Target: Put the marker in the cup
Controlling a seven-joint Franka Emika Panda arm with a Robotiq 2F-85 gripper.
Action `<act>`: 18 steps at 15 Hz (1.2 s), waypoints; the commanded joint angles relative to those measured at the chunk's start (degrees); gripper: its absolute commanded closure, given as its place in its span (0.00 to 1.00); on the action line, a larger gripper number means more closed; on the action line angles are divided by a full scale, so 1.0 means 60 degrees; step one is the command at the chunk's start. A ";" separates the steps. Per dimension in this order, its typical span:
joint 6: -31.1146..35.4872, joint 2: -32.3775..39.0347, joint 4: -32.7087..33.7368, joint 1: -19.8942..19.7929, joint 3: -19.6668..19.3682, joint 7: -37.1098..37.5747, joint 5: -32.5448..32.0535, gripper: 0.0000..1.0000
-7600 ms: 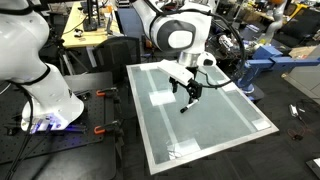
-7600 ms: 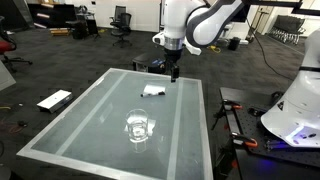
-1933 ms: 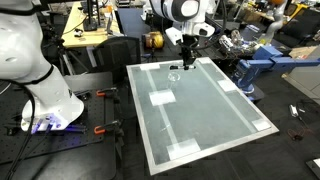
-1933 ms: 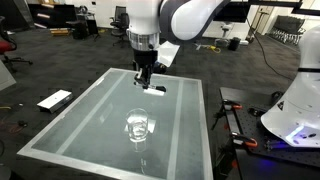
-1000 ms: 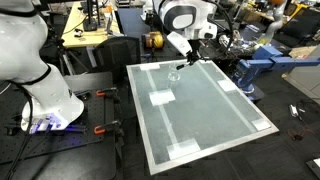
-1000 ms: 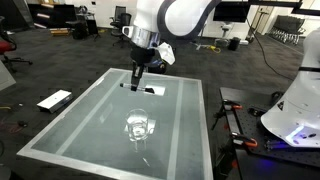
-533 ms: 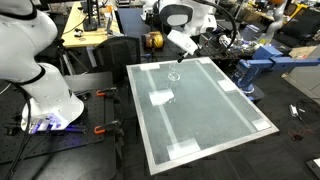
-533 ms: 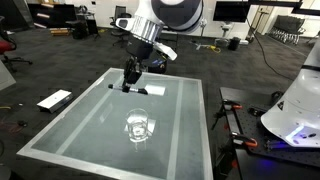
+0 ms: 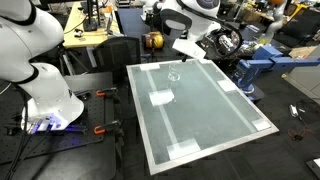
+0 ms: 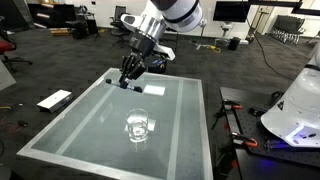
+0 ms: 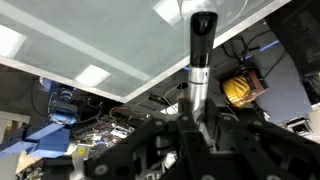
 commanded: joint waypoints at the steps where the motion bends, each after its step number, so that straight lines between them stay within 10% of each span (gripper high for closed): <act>1: -0.0788 0.0498 0.0129 -0.1016 0.0733 -0.2233 0.1072 0.95; 11: -0.5321 0.0027 0.0643 0.3502 -0.4948 -0.5959 0.3390 0.95; 18: -0.5535 0.0274 0.0934 0.5430 -0.6737 -0.7040 0.4059 0.95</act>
